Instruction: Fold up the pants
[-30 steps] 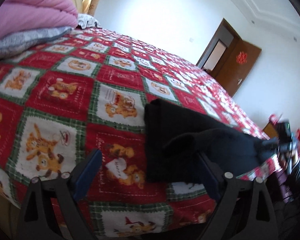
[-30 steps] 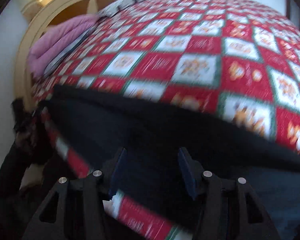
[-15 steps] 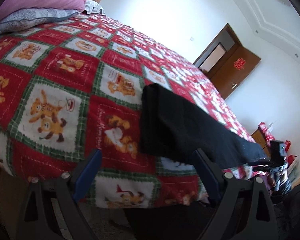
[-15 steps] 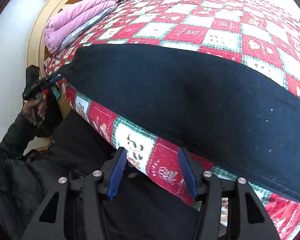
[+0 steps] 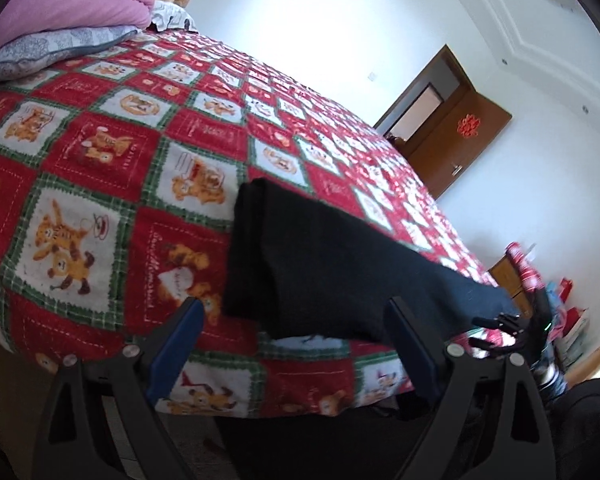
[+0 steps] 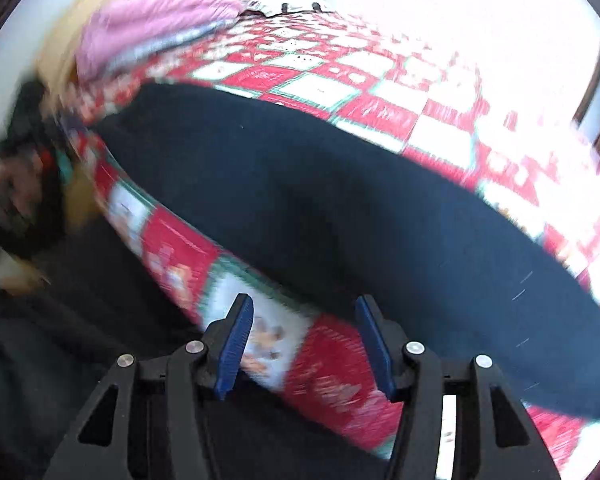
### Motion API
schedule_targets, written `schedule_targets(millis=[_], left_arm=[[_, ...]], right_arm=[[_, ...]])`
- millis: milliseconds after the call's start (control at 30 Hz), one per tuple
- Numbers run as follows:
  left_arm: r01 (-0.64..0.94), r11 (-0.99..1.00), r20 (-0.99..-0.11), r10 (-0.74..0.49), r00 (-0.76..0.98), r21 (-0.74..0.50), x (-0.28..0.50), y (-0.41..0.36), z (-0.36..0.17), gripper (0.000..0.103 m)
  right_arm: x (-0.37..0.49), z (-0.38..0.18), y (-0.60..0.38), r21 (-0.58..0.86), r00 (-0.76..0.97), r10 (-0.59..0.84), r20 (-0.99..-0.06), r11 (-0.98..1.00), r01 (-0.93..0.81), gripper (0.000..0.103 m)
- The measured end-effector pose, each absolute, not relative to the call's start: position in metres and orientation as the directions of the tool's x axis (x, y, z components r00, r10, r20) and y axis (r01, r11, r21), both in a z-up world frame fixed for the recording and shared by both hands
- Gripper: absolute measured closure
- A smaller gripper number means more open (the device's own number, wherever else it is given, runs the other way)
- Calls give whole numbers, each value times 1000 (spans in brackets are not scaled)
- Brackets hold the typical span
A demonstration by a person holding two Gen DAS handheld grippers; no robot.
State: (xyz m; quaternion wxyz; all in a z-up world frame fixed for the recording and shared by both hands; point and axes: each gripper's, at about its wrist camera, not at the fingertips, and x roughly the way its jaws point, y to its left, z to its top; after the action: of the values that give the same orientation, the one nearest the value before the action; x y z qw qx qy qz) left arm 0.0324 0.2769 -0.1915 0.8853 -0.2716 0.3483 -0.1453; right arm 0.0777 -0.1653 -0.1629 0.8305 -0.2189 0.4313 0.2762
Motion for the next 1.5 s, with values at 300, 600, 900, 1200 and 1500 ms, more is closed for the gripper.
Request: schedule_targets(millis=[300, 600, 900, 1200, 1500], left_arm=[[-4, 789, -590, -457, 666, -615, 40, 266, -210, 28], [-8, 752, -575, -496, 650, -659, 44, 256, -211, 28], [-41, 747, -577, -476, 664, -664, 49, 257, -219, 32], [-31, 707, -526, -495, 692, -707, 46, 271, -215, 87], [-38, 710, -532, -489, 691, -703, 45, 269, -215, 94]], right_arm=[[109, -174, -227, 344, 276, 459, -844, 860, -377, 55], [126, -211, -291, 678, 305, 639, -706, 734, 33, 58], [121, -213, -312, 751, 415, 653, -634, 649, 125, 87], [121, -195, -307, 759, 444, 669, -596, 650, 39, 98], [130, -184, -319, 756, 464, 669, -580, 654, 3, 99]])
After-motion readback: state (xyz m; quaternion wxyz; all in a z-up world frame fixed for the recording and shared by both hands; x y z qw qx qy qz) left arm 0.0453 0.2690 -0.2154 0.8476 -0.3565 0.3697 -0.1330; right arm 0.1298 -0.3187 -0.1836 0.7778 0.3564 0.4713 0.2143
